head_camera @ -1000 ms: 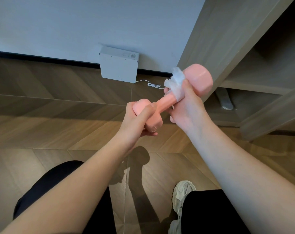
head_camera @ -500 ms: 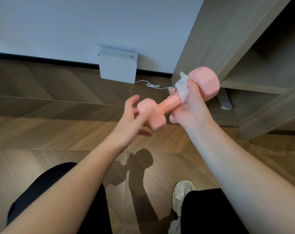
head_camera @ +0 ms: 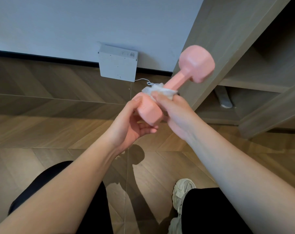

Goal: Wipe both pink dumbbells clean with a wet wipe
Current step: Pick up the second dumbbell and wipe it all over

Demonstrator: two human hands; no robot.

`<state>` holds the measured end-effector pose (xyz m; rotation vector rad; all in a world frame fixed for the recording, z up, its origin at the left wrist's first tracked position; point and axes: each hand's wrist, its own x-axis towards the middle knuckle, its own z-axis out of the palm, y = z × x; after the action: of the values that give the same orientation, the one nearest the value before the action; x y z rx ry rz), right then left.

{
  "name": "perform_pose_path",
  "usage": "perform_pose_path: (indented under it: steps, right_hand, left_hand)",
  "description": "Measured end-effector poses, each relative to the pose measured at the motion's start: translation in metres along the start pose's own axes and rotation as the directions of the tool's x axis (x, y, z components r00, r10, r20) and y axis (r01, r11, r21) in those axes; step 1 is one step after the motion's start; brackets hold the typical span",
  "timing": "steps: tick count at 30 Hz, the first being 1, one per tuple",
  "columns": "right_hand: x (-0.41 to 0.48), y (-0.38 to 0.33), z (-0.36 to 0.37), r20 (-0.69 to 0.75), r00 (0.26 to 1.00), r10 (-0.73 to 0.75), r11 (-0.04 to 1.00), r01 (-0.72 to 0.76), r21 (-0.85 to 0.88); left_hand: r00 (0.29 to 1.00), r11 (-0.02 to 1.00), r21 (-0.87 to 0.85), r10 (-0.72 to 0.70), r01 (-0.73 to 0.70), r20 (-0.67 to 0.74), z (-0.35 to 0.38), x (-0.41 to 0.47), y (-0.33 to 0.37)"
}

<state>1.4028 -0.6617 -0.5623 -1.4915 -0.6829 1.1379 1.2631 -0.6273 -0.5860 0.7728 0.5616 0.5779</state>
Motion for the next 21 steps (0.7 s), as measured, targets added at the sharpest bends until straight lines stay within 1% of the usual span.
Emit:
perform_pose_path:
  steps: [3,5,8,11,13,15,18,21]
  right_hand:
    - [-0.006,-0.001,0.003,0.101,0.994,-0.031,0.999,0.033,-0.012]
    - [-0.01,-0.002,0.003,0.161,0.984,-0.075,0.996,0.082,-0.036]
    - [-0.016,-0.004,0.002,0.305,0.945,-0.12,0.987,0.146,-0.065]
    - [-0.016,-0.006,-0.002,0.375,0.924,-0.076,0.992,0.11,-0.07]
    - [-0.014,-0.009,-0.006,0.408,0.91,-0.075,0.986,0.13,-0.109]
    - [-0.013,-0.011,-0.01,0.423,0.903,-0.082,0.978,0.155,-0.141]
    - [-0.012,-0.013,-0.017,0.394,0.916,-0.083,0.977,0.152,-0.147]
    - [-0.013,-0.012,-0.018,0.32,0.942,-0.101,0.969,0.166,-0.183]
  left_hand:
    - [1.0,0.999,-0.039,-0.023,0.023,0.003,0.002,0.002,0.0]
    - [1.0,0.998,-0.054,-0.022,0.023,0.016,0.003,0.002,-0.001]
    - [0.999,0.997,-0.078,-0.016,0.019,0.034,0.001,0.001,-0.003]
    - [0.997,0.991,-0.124,-0.05,0.058,0.064,-0.001,0.0,-0.003]
    - [0.994,0.982,-0.169,-0.071,0.084,0.079,-0.003,-0.001,-0.003]
    - [0.992,0.978,-0.183,-0.083,0.1,0.099,-0.004,-0.002,-0.002]
    - [0.989,0.98,-0.171,-0.084,0.105,0.124,-0.006,-0.004,0.0]
    - [0.989,0.982,-0.16,-0.082,0.102,0.125,-0.007,-0.005,0.0]
